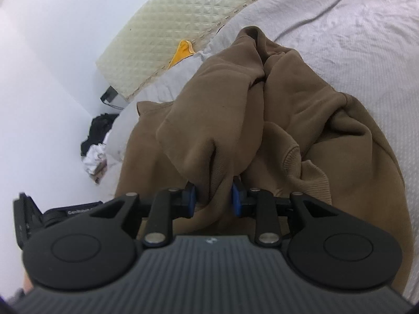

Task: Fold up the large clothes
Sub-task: 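Lift the hem with both grippers and lay it over the hood, then open both grippers and release the folded hoodie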

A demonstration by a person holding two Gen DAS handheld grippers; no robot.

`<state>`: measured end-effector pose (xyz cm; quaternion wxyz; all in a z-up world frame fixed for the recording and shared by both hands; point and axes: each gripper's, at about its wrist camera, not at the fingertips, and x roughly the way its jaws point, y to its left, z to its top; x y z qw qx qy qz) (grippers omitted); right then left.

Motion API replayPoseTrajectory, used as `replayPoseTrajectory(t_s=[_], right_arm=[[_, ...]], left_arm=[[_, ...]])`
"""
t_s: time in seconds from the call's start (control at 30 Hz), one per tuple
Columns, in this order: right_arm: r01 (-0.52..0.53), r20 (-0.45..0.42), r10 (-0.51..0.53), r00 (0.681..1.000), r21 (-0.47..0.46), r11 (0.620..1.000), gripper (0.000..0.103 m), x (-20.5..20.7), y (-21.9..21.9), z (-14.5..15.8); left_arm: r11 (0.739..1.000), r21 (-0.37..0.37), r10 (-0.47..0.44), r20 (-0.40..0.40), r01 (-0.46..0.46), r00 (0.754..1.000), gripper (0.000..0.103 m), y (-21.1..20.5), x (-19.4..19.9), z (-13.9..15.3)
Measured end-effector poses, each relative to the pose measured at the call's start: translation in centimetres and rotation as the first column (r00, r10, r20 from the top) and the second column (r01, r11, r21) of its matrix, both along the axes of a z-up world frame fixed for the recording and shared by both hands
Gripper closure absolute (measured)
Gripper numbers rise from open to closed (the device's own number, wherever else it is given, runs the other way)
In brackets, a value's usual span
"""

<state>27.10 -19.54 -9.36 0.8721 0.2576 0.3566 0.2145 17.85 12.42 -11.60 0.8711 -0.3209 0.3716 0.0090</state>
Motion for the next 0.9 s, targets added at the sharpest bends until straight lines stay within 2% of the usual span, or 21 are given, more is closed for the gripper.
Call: replayPoseTrajectory(t_s=[0.07,0.23,0.27,0.37,0.4,0.47,0.67,0.77,0.83,0.9], right_arm=[[0.0,-0.012,0.0,1.0,0.01,1.0,0.072,-0.2,-0.2,-0.3],[-0.003,-0.042,0.004,0.999,0.046,0.999,0.065,-0.4,-1.2,-0.1],[-0.007,-0.037,0.008,0.999,0.039,0.999,0.062,-0.6,-1.3,0.1],[-0.023,-0.018,0.023,1.0,0.001,1.0,0.042,-1.1,-1.2,1.2],[-0.017,0.001,0.017,1.0,-0.015,1.0,0.033,-1.4,-1.3,1.6],[-0.003,0.039,0.005,0.999,-0.04,0.999,0.022,-1.9,-1.5,2.5],[0.041,0.179,-0.025,0.984,-0.085,0.995,0.021,-2.1,-2.1,4.7],[0.067,0.25,-0.037,0.968,-0.112,0.991,0.021,-1.6,-1.8,5.5],[0.089,0.284,-0.046,0.958,-0.138,0.986,0.022,-0.8,-1.4,5.8],[0.104,0.315,-0.048,0.948,-0.166,0.981,0.032,0.1,-1.0,6.0]], left_arm=[[1.0,0.028,0.002,-0.002,-0.002,1.0,0.087,-0.4,-0.1,-0.3],[1.0,-0.013,0.005,0.024,-0.004,1.0,0.083,0.0,-0.4,0.0],[1.0,-0.019,0.004,0.027,-0.004,1.0,0.076,0.1,-0.6,0.2],[0.999,-0.033,0.006,0.029,-0.005,1.0,0.039,0.0,0.8,1.7],[0.999,-0.033,0.002,0.042,-0.001,0.999,0.038,0.1,0.5,2.1],[1.0,-0.026,-0.005,0.07,0.006,0.998,0.038,0.2,-0.2,3.0],[0.991,0.132,-0.034,0.162,0.012,0.986,0.036,-1.4,-1.1,7.0],[0.983,0.177,-0.08,0.199,0.045,0.977,0.036,-2.1,0.1,8.1],[0.978,0.198,-0.107,0.194,0.067,0.975,0.036,-2.6,1.6,8.2],[0.975,0.203,-0.13,0.195,0.09,0.972,0.036,-3.0,3.0,8.2]])
